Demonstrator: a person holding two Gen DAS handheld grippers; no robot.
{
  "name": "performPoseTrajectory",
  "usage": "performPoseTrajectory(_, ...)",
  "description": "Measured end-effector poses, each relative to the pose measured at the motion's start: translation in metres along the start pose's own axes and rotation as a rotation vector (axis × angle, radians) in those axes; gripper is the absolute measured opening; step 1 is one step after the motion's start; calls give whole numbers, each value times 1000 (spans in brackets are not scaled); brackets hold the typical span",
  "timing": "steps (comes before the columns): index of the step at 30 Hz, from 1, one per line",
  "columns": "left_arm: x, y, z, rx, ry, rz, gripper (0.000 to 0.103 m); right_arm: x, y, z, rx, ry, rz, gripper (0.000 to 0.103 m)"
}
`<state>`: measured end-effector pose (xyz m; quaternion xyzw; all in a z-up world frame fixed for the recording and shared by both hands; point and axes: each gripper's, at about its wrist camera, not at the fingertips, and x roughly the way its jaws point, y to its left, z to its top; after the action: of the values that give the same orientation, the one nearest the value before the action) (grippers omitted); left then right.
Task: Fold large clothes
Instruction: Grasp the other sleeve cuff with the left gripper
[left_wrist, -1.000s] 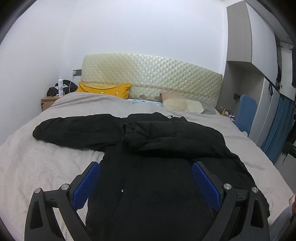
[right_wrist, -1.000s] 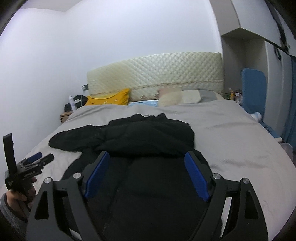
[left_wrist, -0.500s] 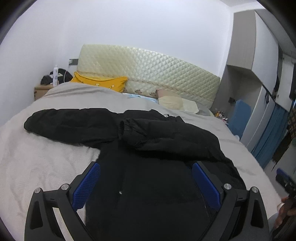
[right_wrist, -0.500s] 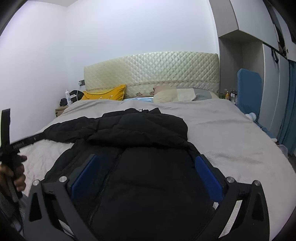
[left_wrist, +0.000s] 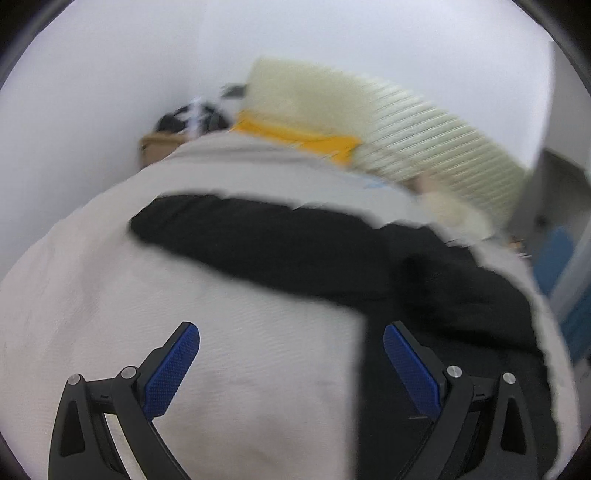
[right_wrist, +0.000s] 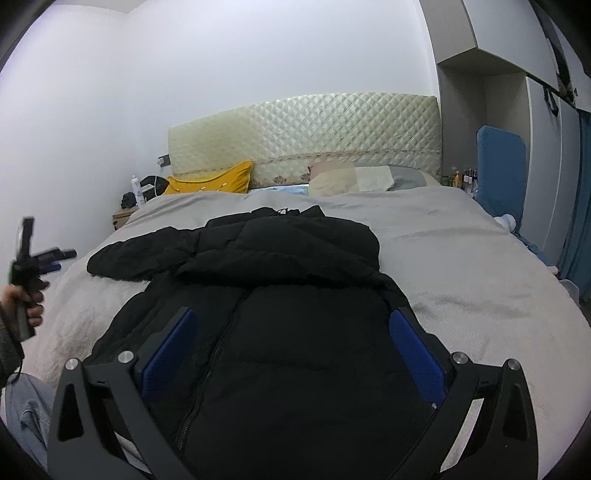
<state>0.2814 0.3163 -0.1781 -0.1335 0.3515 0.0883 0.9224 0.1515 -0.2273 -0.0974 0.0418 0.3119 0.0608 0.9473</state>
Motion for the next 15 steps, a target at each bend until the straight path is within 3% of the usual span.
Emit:
performPoseTrajectory(4, 49, 47, -14, -100, 79, -4, 101, 4, 1, 0, 11, 17, -11, 103)
performPoseTrajectory(8, 76, 87, -6, -208, 40, -13, 101, 12, 4, -1, -4, 37, -33, 103)
performPoseTrajectory(15, 145, 145, 22, -378, 26, -92, 101, 45, 6, -2, 8, 127, -94, 103)
